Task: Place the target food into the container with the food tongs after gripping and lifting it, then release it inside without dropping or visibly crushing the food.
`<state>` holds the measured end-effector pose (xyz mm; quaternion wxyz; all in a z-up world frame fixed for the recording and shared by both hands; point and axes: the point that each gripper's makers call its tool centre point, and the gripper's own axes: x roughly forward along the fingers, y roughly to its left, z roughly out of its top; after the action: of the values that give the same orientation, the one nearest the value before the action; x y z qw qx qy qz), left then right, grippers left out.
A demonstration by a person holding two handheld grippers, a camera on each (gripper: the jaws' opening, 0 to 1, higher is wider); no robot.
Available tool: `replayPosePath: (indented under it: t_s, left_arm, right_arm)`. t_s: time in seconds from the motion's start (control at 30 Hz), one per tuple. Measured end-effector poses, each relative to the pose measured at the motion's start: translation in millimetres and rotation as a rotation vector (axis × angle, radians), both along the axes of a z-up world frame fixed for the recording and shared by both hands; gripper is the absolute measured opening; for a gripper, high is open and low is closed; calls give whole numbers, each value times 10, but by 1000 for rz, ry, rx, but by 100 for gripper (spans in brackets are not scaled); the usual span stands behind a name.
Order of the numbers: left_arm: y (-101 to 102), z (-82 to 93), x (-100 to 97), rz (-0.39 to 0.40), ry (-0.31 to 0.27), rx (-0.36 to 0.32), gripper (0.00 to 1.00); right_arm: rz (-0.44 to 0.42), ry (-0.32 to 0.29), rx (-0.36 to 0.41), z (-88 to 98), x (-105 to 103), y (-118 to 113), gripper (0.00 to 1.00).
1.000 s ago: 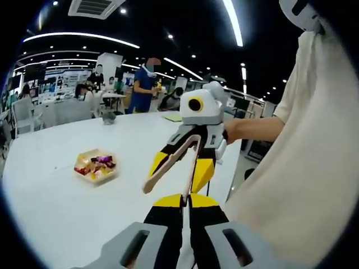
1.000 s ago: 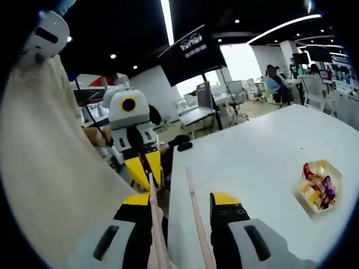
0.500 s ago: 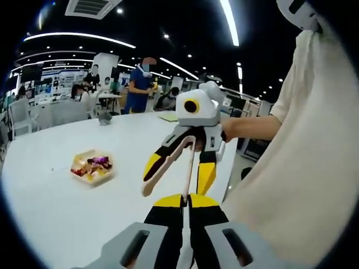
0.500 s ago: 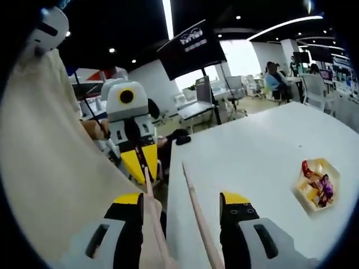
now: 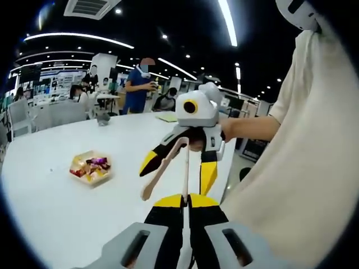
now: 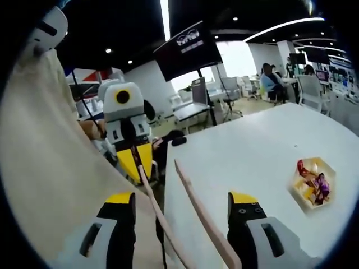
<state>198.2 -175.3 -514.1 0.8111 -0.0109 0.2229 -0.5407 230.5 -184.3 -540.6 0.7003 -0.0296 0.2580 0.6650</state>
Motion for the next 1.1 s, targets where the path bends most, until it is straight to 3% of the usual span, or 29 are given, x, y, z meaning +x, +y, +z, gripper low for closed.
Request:
replayPosePath:
  t_s: [0.27,0.4,0.67,1.1]
  left_arm:
    - [21,-3,-2,5,4,-1,0]
    - [31,-11,1,4,3,1,0]
    - [22,-12,-9,0,5,-1,0]
    - [41,-41,-29,2,16,-3,0]
  right_arm:
    - [-7,-13,-32,-12,31,-150,63]
    - [0,-15,-36,15,31,-209,54]
    - [5,-34,-60,-12,28,-246,51]
    - [-2,-70,-78,99,72,-367,39]
